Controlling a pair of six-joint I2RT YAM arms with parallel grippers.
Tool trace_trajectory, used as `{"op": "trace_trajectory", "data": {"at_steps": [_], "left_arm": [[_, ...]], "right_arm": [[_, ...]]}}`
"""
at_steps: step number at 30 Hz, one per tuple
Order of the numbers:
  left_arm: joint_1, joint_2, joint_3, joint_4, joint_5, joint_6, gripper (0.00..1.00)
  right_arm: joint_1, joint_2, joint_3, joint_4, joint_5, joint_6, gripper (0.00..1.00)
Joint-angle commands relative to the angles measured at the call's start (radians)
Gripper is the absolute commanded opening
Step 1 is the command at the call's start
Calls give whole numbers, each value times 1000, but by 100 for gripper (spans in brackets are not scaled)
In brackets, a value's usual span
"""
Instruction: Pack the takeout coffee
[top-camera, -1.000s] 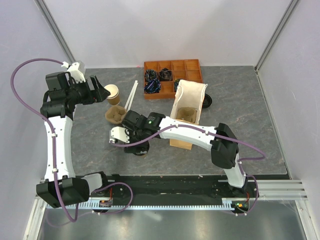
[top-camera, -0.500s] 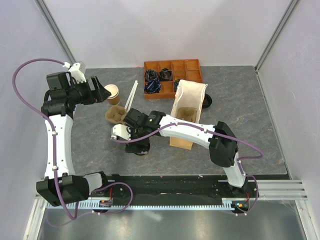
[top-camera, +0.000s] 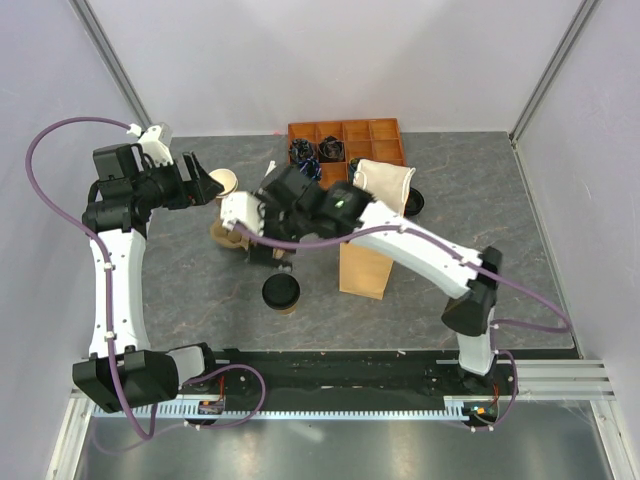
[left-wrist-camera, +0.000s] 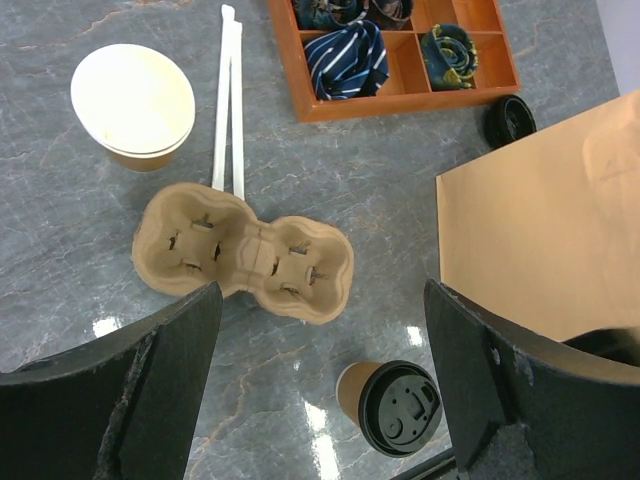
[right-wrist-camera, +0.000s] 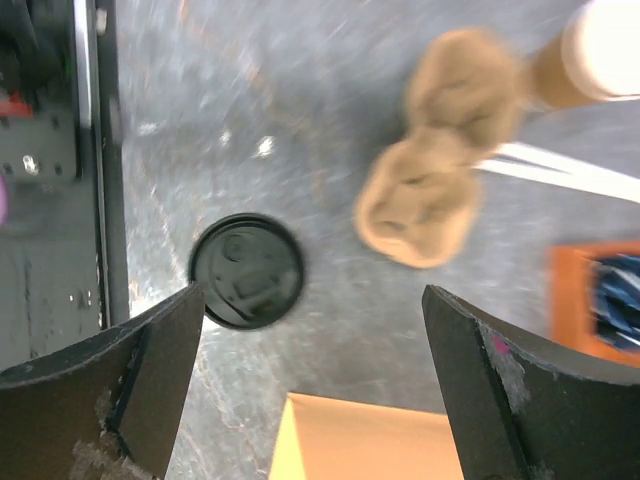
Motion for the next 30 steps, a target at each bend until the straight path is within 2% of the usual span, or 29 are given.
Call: {"op": "trace_trajectory", "data": {"at_steps": [1, 5, 10, 13, 19, 22, 24, 30], "left_arm": [[3, 3, 15, 10, 54, 46, 89], [3, -3, 12, -3, 83, 69, 89], [1, -1, 2, -13, 106, 84, 89], [1, 0, 7, -16, 105, 110, 89], [1, 14, 25, -16, 106, 107, 89], [-2, 17, 30, -18, 117, 110, 89], [-5, 15, 27, -18, 122, 121, 89], [-19, 12, 18, -39, 143, 164, 89]], "right_arm": [[-113, -140, 115, -37, -56, 57, 98], [-236, -242, 163, -38, -82, 107, 98], [-402, -340, 145, -28, -37, 170, 98], [-492, -413, 97, 6, 18, 287, 98], [-546, -593, -137, 75, 153, 440, 98], [-568, -641, -251, 72, 170, 453, 98], [-582, -648, -294, 67, 125, 453, 98], [-649, -575, -181, 23, -60, 247, 98]]}}
